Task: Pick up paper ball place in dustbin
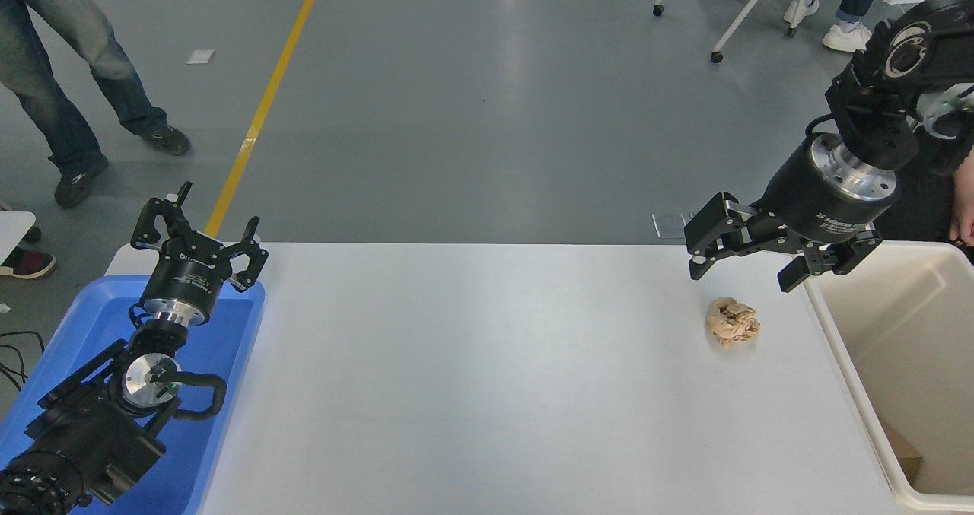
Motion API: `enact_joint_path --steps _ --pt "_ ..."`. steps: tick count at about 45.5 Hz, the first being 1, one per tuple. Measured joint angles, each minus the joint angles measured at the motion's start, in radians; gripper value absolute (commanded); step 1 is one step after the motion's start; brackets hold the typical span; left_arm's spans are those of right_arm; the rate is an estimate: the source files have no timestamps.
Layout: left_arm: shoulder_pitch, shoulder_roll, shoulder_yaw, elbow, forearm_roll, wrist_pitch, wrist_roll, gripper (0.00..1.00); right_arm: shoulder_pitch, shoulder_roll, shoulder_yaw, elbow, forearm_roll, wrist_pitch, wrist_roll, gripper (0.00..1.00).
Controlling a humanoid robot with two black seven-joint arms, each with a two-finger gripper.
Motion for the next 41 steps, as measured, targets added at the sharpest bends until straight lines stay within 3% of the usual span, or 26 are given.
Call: enact_joint_path --steps 21,41 --pt "0.000 0.000 0.000 0.000 0.000 0.000 0.001 0.99 -0.033 0.001 -0.001 -0.038 -0.003 -0.008 0.000 1.00" --pt "0.000 0.000 0.000 0.000 0.000 -0.001 0.000 0.99 -0.304 0.040 0.016 -0.398 0.003 -0.167 0.002 1.00"
